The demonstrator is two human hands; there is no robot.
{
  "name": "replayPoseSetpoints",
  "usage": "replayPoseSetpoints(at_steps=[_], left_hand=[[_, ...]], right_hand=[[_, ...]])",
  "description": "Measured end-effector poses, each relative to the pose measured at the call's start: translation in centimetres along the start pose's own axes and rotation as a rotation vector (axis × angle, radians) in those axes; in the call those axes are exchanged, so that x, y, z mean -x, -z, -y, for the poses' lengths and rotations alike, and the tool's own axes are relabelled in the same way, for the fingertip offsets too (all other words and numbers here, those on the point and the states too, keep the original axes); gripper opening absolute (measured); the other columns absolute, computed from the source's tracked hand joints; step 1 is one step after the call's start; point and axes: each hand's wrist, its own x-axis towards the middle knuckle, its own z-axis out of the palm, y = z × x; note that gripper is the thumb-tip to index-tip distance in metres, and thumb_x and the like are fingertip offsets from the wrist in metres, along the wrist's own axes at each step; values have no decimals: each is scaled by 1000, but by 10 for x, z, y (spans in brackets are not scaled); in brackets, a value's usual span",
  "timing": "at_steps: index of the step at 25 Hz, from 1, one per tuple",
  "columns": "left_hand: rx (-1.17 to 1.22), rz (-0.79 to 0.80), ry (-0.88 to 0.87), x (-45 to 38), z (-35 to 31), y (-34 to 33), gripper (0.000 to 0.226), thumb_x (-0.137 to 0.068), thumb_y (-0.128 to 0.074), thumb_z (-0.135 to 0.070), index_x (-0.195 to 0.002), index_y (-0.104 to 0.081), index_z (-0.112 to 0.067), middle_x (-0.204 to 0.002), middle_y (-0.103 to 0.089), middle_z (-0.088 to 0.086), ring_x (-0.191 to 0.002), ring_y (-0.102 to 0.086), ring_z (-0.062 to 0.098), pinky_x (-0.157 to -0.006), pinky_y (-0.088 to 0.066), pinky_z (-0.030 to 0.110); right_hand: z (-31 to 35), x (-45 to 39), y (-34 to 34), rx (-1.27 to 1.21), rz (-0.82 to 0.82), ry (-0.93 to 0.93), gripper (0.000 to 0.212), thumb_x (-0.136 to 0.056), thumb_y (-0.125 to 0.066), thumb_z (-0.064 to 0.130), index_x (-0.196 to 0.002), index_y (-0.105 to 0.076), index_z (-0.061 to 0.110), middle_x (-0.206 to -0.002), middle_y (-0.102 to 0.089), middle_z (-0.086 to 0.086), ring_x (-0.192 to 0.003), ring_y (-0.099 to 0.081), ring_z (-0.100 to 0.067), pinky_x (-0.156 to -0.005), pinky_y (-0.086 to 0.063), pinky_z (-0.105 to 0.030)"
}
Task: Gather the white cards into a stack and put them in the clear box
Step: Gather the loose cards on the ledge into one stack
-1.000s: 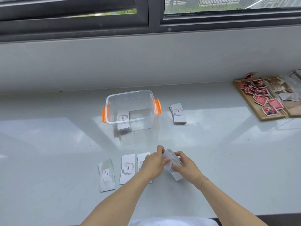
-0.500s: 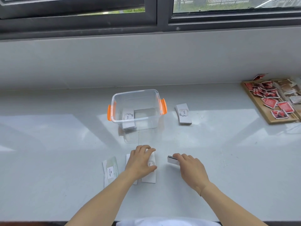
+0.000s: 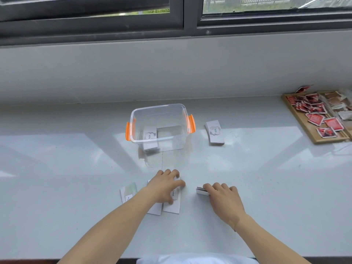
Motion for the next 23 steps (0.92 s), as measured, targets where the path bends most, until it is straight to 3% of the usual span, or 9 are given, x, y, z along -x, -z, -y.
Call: replayPoseSetpoints(at_steps=[6, 10, 15, 19, 23], left_hand=[[107, -76, 24, -2, 8, 7, 38, -77, -69, -25, -109, -49, -28, -127, -37, 0, -107, -37, 27, -83, -35, 34], [505, -95, 134, -2, 19, 22, 15, -90, -54, -15, -98, -47, -26, -106, -52, -3, -101, -41, 22, -87, -42, 39], [763, -413, 246, -7, -7, 15, 19, -93, -43, 1, -99, -50, -16, -102, -53, 2, -97, -47, 22, -85, -42, 37], [866, -343, 128, -10, -48, -6, 21, -93, -39, -1, -98, -48, -19, -100, -52, -1, -92, -48, 15, -83, -40, 28], [967, -233, 83, -16, -72, -7, 13, -97, -38, -16, -97, -50, -21, -98, -53, -3, -87, -47, 9, -78, -35, 23]], right_hand=[[3, 5, 2, -56, 28, -104, 41, -89, -41, 4, -117, -38, 33, -102, -51, 2, -87, -46, -27, -68, -36, -38], [2, 5, 2, -54, 49, -79, 38, -90, -40, 5, -117, -39, 32, -105, -51, 2, -88, -47, -27, -66, -34, -37], [1, 8, -3, -72, 26, -63, 34, -93, -42, 15, -123, -40, 29, -117, -52, 4, -95, -50, -26, -69, -40, -36], [0, 10, -3, -211, -48, -92, 66, -86, -58, 25, -144, -27, 27, -142, -40, -1, -108, -52, -28, -68, -52, -36], [-1, 5, -5, -151, -36, -69, 58, -94, -50, 33, -145, -24, 31, -147, -36, 1, -122, -44, -26, -80, -49, -36]])
